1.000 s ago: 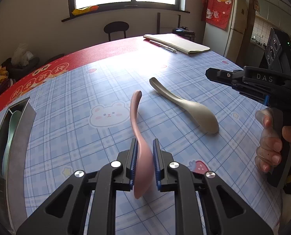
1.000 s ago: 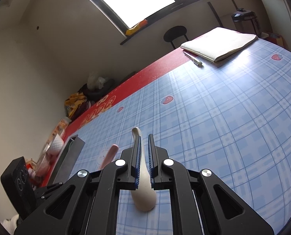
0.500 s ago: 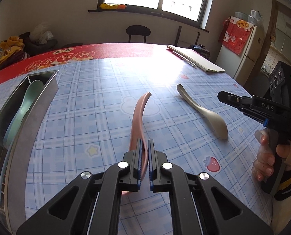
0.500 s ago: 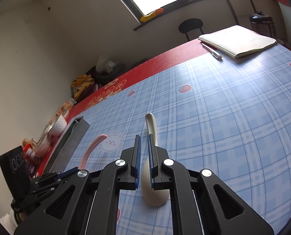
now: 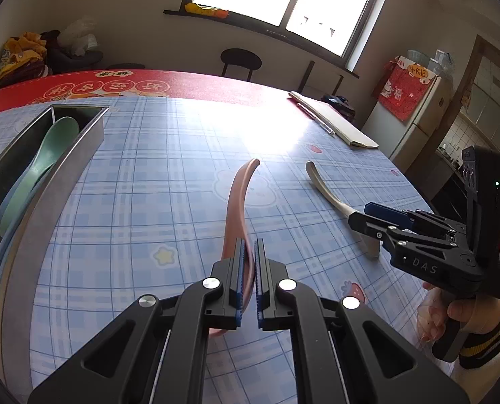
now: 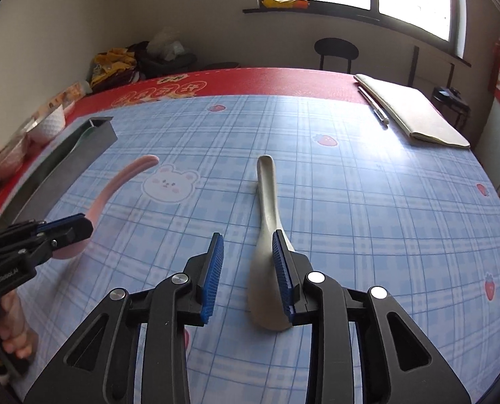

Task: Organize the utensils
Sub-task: 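Close the right tool on the beige spoon handle and lift it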

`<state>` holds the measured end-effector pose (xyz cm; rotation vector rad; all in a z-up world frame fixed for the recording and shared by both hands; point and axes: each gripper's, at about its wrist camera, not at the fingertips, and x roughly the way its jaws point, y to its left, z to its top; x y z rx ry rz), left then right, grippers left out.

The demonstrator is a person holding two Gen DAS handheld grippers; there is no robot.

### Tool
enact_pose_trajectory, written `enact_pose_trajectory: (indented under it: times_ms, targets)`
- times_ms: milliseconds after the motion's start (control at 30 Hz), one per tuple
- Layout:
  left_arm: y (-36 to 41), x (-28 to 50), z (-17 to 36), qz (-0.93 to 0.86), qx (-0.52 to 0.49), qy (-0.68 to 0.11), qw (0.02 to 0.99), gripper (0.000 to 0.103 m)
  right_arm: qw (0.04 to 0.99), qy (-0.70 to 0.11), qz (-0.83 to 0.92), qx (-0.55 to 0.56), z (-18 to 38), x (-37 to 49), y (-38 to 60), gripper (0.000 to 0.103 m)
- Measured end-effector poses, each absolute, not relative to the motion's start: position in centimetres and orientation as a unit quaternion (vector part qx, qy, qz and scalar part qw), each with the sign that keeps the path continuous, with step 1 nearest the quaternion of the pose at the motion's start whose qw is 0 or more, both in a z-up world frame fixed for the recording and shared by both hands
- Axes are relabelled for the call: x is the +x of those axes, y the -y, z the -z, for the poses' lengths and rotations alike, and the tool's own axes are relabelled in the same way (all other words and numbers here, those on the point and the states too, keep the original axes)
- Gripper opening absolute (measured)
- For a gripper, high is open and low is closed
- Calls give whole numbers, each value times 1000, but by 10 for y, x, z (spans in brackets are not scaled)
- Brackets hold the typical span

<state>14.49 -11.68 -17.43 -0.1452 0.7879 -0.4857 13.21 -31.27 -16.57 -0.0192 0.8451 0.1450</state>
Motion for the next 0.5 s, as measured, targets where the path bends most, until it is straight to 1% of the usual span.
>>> enact_pose_trajectory:
  times_ms: [33, 300, 400, 433, 500]
  targets:
    - [115, 145, 175, 238, -73, -379, 892, 6, 908, -413, -61, -20, 167, 132, 310, 51]
    - [111, 144, 174, 255, -89, -371, 888, 6, 895, -438, -12, -90, 178, 136, 295, 51]
    - [110, 144, 173, 258, -94, -369, 888, 6, 892, -445, -18, -72, 177, 137, 301, 50]
    - [109, 144, 173, 258, -95, -369, 888, 6, 891, -450, -24, -57, 177, 137, 305, 48]
    - [109, 143, 173, 260, -98, -369, 887, 6, 887, -460, -36, -16, 179, 142, 314, 48]
